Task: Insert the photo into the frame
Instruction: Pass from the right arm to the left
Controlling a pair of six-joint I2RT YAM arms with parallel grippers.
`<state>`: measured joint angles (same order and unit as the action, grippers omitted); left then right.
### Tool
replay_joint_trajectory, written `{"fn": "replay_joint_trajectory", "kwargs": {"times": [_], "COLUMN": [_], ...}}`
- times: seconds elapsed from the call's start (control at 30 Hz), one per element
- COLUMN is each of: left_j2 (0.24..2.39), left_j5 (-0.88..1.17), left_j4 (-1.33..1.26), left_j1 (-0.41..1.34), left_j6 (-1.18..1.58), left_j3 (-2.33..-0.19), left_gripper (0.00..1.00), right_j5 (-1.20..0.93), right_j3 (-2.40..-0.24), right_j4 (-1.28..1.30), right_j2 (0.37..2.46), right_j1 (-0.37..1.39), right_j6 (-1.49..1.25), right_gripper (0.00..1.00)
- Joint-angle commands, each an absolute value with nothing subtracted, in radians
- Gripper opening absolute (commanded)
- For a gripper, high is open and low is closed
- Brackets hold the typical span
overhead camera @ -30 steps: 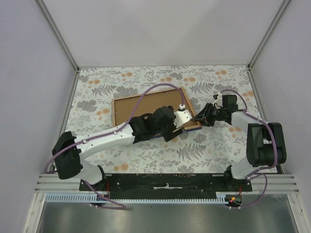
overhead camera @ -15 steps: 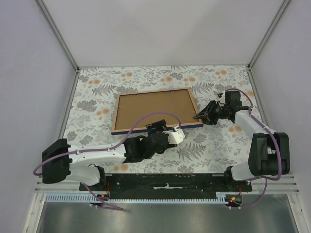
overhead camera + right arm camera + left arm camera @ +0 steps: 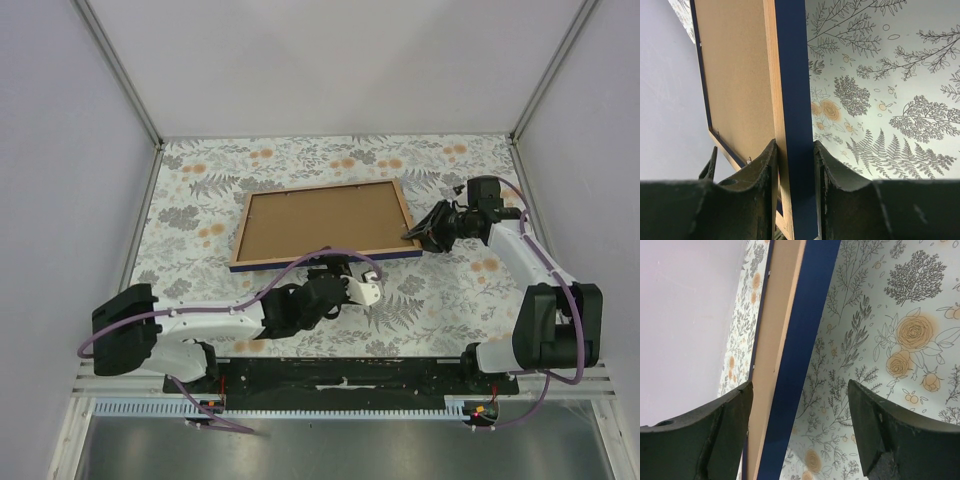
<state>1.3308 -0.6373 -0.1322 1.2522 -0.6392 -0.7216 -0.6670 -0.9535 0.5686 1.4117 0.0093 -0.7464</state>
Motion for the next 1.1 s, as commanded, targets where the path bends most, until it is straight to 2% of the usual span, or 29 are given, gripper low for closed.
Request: {"fn": "replay_joint_trajectory", "kwargs": {"times": [0.0,0.2,0.33,0.4,0.5,0.57,0.63,0.73,0.77,0.9,1.03,1.07], "left_j2": [1.390,1.433,1.442,1.451,1.463,1.471,1.477,1.482,1.483,1.496,1.508,1.506], "left_j5": [-0.687,-0.719,-0.715,-0.710,-0.700,-0.698,-0.704,-0.703,-0.703,-0.712,-0.727,-0.730], "left_j4": [-0.166,-0.141,-0.114,-0.095,-0.063,-0.049,-0.044,-0.043,-0.041,-0.034,-0.005,0.023], "left_j1": [1.250,1.233,1.227,1.226,1.224,1.223,1.224,1.220,1.216,1.206,1.184,1.180], "left_j6": [-0.718,-0.726,-0.730,-0.738,-0.739,-0.739,-0.739,-0.739,-0.739,-0.741,-0.713,-0.707], "left_j3": [-0.794,-0.853,-0.879,-0.888,-0.899,-0.907,-0.920,-0.943,-0.956,-1.028,-1.117,-1.133], "left_gripper": [0.79,0.70,0.56,0.51,0.34,0.15,0.02,0.02,0.02,0.02,0.02,0.02], "right_j5": [-0.658,-0.646,-0.641,-0.640,-0.640,-0.641,-0.643,-0.649,-0.649,-0.646,-0.577,-0.566], "right_j3": [-1.023,-1.032,-1.035,-1.038,-1.042,-1.046,-1.049,-1.063,-1.072,-1.176,-1.372,-1.417], "right_j4": [0.623,0.634,0.638,0.640,0.640,0.643,0.643,0.646,0.650,0.672,0.742,0.755], "right_j2": [1.364,1.354,1.351,1.351,1.350,1.350,1.350,1.348,1.350,1.354,1.351,1.350], "right_j1": [0.008,0.008,0.006,0.006,0.006,0.008,0.006,0.006,0.006,0.006,0.006,0.008], "right_j6": [-0.755,-0.753,-0.753,-0.755,-0.755,-0.755,-0.753,-0.747,-0.744,-0.733,-0.719,-0.719], "right_gripper": [0.00,0.00,0.00,0.00,0.00,0.00,0.00,0.00,0.07,0.59,0.96,0.98]}}
